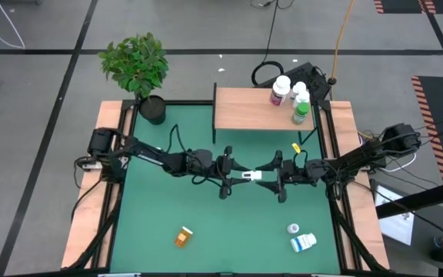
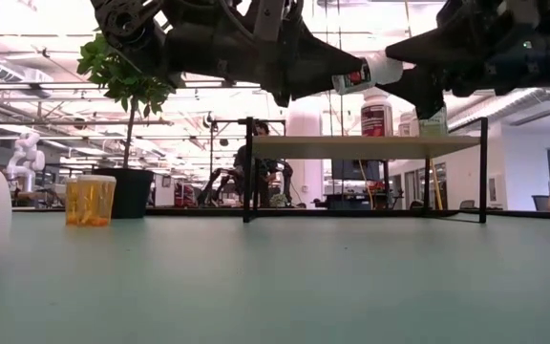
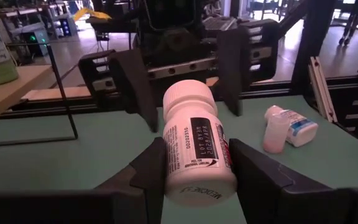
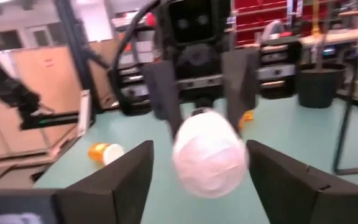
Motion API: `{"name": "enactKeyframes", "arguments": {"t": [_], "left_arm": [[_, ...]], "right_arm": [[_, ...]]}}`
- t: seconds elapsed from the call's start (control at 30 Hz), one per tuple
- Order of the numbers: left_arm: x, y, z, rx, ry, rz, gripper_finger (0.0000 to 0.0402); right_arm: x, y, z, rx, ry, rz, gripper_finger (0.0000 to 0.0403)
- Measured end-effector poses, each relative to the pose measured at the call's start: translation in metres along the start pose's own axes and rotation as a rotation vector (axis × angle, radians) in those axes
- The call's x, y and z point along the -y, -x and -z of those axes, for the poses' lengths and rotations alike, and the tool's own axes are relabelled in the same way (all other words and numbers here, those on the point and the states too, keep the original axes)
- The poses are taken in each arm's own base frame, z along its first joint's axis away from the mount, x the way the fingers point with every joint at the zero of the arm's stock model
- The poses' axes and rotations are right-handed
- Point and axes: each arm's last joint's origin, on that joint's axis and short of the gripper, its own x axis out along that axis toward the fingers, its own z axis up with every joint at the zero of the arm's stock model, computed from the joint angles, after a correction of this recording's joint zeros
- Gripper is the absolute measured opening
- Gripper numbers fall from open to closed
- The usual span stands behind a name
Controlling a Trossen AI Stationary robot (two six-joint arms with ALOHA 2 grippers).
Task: Pick and place medicine bottles onto shelf by color
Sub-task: Put the black pill bottle on the shelf
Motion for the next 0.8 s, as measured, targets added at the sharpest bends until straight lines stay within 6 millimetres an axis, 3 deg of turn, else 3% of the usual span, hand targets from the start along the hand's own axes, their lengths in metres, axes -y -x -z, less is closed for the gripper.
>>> {"name": "enactKeyframes", "arguments": {"t": [0.2,0.33,0.57,0.67,0.8], "left_arm": [[0.0,0.0,0.0,-0.004,0.0,-0.006,0.015],[0.0,0.0,0.001,-0.007,0.035,-0.025,0.0153],[-0.003,0.0,0.007,-0.07,0.021,-0.082,0.028],[-0.008,0.001,0.013,-0.133,0.029,-0.115,0.0331],[-0.014,0.003,0.019,-0.2,0.048,-0.143,0.0369]], "right_arm": [[0.0,0.0,-0.001,0.011,-0.004,0.006,0.0148],[0.0,0.0,0.0,0.003,-0.003,0.007,0.0139],[-0.002,-0.007,-0.005,-0.06,0.014,0.023,0.0139],[-0.005,-0.02,-0.02,-0.216,0.055,0.065,0.0139],[-0.009,-0.03,-0.057,-0.465,0.156,0.153,0.0139]]}}
